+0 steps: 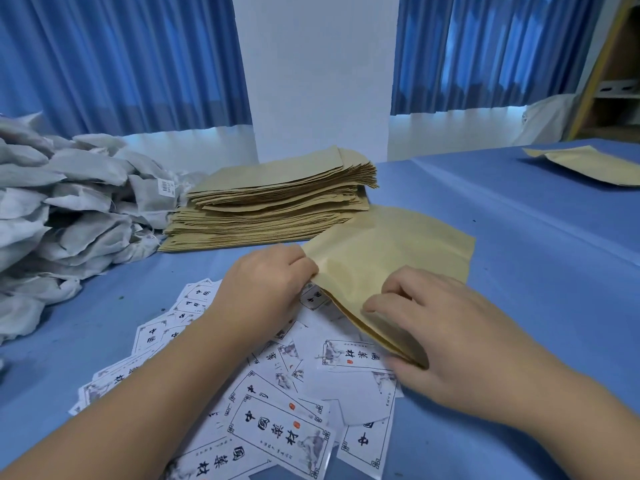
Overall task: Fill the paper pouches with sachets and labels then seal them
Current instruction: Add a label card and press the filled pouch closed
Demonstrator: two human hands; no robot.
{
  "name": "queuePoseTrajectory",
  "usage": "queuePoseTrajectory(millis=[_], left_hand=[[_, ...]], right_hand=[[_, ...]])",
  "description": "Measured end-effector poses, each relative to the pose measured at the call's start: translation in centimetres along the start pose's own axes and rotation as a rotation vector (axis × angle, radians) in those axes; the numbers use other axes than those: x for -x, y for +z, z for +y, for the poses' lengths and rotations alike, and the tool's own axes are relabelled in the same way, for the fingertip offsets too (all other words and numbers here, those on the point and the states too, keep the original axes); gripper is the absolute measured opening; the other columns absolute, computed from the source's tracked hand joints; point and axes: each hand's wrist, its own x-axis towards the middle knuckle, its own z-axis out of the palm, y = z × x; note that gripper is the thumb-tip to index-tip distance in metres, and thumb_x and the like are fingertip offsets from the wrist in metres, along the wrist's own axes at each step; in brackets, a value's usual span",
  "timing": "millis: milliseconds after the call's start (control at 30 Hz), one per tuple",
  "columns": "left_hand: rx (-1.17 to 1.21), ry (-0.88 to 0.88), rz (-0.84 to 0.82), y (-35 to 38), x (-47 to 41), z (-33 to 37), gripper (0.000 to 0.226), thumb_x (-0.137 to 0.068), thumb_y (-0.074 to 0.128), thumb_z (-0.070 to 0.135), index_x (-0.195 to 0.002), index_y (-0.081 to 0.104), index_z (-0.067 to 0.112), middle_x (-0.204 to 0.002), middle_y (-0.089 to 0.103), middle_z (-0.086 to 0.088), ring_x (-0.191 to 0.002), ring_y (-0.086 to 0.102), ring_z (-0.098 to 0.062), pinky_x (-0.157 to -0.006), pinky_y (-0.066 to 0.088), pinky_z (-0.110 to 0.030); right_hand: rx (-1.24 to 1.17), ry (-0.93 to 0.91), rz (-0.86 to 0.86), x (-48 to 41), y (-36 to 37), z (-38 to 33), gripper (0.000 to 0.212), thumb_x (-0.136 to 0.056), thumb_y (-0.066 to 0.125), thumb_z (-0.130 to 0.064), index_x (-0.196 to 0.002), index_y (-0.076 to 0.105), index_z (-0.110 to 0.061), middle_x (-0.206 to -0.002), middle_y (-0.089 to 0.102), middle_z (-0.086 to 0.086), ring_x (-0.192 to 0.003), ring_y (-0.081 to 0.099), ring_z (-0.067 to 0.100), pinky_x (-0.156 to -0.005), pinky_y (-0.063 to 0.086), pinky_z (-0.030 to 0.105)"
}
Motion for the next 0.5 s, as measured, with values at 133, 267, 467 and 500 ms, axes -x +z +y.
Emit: queuePoseTrajectory(millis=[133, 267, 467, 500], left_hand=[[0.013, 0.016, 0.038, -0.2, 0.0, -0.1, 0.038, -0.051, 0.076, -0.017, -0.082, 0.069, 0.004, -0.075, 0.063, -0.009, -0.063, 0.06, -0.029, -0.045, 0.047, -0.033], [0.024, -0.013, 0.031, -0.1, -0.1, 0.1, 0.035, -0.056, 0.076, -0.017, -0.083, 0.068, 0.004, -0.077, 0.062, -0.01, -0.066, 0.06, -0.03, -0.043, 0.044, -0.032], [0.051, -0.034, 0.031, -0.3, 0.5, -0.6, 0.014, -0.084, 0.055, 0.01, -0.086, 0.069, 0.007, -0.082, 0.064, -0.006, -0.073, 0.062, -0.03, -0.049, 0.046, -0.032], [0.058, -0.04, 0.025, -0.3, 0.6, -0.6, 0.026, -0.088, 0.047, 0.02, -0.086, 0.069, 0.007, -0.081, 0.063, -0.005, -0.073, 0.062, -0.029, -0.05, 0.046, -0.032]], right_hand=[[0.011, 0.017, 0.304, 0.5, 0.3, 0.5, 0.011, -0.081, 0.056, -0.016, -0.083, 0.067, -0.017, -0.08, 0.058, -0.002, -0.067, 0.055, 0.021, -0.052, 0.041, 0.027], [0.015, 0.073, 0.51, 0.8, 0.1, 1.7, 0.014, -0.086, 0.064, -0.021, -0.077, 0.071, -0.015, -0.071, 0.06, -0.001, -0.063, 0.056, 0.023, -0.051, 0.044, 0.031], [-0.112, -0.055, 0.305, 0.8, 0.2, 2.7, 0.01, -0.08, 0.069, -0.021, -0.087, 0.073, -0.015, -0.08, 0.061, -0.003, -0.073, 0.057, 0.02, -0.059, 0.05, 0.036], [-0.122, -0.066, 0.272, 0.8, 0.3, 2.7, 0.01, -0.08, 0.069, -0.019, -0.088, 0.073, -0.014, -0.081, 0.061, -0.003, -0.073, 0.057, 0.02, -0.059, 0.051, 0.036]])
